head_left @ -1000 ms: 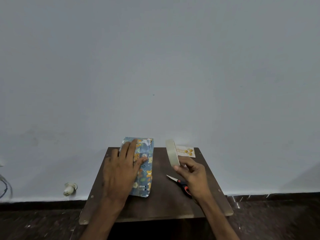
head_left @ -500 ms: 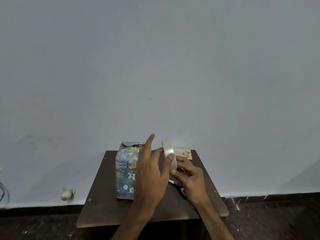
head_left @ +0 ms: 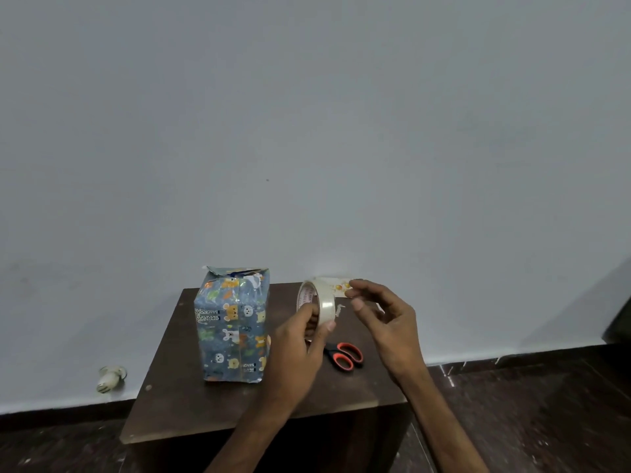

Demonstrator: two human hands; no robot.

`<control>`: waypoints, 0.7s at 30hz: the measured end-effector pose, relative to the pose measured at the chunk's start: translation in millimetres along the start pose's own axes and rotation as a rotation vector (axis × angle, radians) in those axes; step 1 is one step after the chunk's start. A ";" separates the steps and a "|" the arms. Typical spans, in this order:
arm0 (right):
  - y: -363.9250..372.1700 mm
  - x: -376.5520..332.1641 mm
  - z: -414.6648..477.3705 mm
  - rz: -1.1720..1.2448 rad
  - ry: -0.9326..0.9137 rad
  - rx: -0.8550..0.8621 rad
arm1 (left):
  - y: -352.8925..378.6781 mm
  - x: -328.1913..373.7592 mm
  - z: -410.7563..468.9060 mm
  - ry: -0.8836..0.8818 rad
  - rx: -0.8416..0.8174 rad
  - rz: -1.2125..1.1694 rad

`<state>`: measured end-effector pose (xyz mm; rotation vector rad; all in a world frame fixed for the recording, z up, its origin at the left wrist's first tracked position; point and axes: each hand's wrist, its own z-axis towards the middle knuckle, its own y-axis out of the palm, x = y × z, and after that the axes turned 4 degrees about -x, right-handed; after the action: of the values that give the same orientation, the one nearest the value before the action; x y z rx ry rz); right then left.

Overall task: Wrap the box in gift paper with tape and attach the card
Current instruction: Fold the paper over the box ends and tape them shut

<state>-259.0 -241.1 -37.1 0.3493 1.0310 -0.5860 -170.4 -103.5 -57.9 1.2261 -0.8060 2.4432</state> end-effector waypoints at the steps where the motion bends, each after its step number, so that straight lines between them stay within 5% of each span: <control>1: 1.6 1.0 0.1 -0.014 0.016 -0.019 | 0.3 -0.4 -0.7 0.016 -0.010 0.020; 14: 7.9 11.8 0.5 -0.240 0.044 0.015 | 6.4 -5.2 -2.1 0.036 -0.050 0.168; 21: -7.1 20.1 0.0 -0.744 0.035 -0.233 | 3.7 -6.2 -3.1 0.009 -0.151 0.418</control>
<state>-255.6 -252.6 -54.7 -0.2523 1.2451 -1.1107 -170.4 -104.6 -65.7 1.0768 -1.3324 2.6353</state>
